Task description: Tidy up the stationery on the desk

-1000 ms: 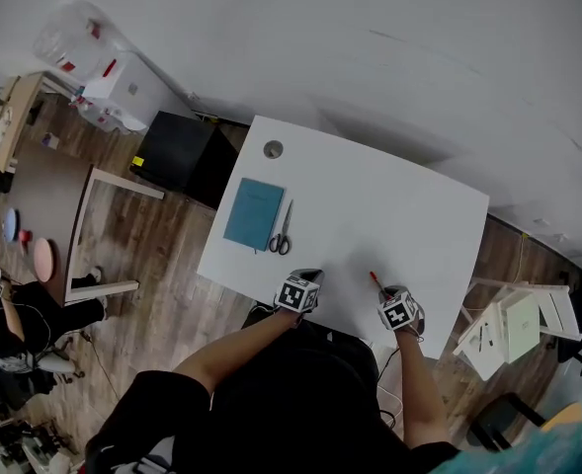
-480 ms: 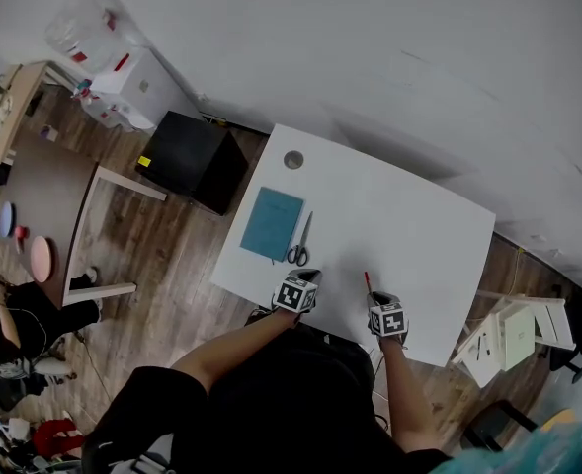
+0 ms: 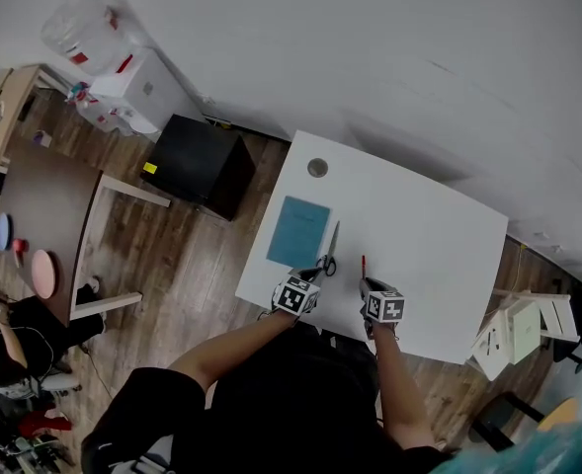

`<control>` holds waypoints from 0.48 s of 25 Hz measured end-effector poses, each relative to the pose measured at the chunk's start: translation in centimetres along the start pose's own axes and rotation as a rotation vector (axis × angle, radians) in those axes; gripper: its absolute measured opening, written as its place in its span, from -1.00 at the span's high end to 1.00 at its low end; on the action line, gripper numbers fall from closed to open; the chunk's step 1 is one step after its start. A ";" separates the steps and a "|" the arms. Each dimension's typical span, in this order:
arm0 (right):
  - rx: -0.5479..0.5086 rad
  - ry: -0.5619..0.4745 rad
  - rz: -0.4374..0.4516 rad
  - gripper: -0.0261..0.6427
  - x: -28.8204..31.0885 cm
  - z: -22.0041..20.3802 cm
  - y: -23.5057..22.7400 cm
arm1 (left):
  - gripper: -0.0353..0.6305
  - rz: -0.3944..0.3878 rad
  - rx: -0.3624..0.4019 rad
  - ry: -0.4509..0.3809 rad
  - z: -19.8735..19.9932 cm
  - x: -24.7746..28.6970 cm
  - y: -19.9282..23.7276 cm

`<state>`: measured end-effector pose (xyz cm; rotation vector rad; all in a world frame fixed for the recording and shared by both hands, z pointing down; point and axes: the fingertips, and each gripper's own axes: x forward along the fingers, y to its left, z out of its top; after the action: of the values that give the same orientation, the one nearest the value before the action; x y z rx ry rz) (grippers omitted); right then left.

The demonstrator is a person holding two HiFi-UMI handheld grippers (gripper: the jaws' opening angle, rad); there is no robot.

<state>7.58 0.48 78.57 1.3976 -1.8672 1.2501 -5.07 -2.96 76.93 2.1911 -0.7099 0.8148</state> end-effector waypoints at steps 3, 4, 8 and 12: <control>0.057 -0.023 -0.004 0.73 1.9 1.5 1.6 | 0.85 -0.015 -0.006 -0.004 0.2 -0.5 1.8; 0.069 -0.027 -0.008 0.73 2.4 1.8 2.0 | 0.85 -0.019 -0.009 -0.005 0.3 -0.5 2.3; 0.085 -0.022 -0.038 0.73 4.7 2.6 3.1 | 0.85 -0.039 -0.050 -0.026 1.0 -0.9 4.2; 0.101 -0.023 -0.092 0.73 6.1 4.1 3.3 | 0.85 -0.050 -0.082 -0.046 2.1 -1.4 6.0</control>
<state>2.87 -5.89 80.35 1.5380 -1.7553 1.3037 -9.36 -7.91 77.14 2.1508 -0.6959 0.7000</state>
